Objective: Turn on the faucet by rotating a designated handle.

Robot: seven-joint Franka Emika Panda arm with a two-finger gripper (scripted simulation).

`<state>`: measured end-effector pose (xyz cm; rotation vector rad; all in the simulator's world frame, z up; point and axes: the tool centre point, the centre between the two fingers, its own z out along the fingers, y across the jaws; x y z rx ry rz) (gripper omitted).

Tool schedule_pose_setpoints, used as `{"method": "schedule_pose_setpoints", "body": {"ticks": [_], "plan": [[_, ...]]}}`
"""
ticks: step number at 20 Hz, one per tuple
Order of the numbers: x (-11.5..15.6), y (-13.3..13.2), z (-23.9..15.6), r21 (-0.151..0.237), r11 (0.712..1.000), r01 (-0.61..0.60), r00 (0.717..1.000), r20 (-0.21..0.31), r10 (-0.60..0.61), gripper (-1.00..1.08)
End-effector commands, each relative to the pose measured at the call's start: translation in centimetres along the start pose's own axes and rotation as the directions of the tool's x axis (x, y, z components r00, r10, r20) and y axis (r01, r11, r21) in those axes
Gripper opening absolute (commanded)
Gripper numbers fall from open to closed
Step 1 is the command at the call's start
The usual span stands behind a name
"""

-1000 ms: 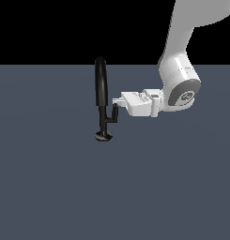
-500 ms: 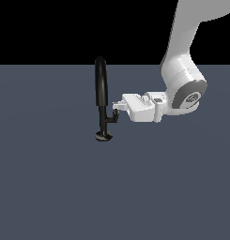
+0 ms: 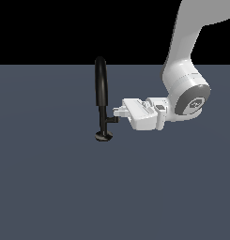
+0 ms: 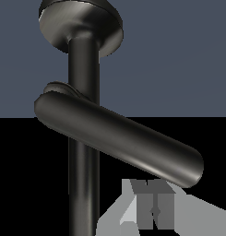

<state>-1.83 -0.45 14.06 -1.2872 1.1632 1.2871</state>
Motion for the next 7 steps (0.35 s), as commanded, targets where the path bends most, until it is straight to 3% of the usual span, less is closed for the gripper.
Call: {"method": "schedule_pose_setpoints", "body": {"ticks": [1, 7], "plan": [[2.5, 1.2, 0.0, 0.003, 1.0, -0.023, 1.0, 0.002, 0.023, -1.0], [5.6, 2.6, 0.0, 0.002, 0.999, -0.034, 0.999, 0.004, 0.034, -1.0]]}}
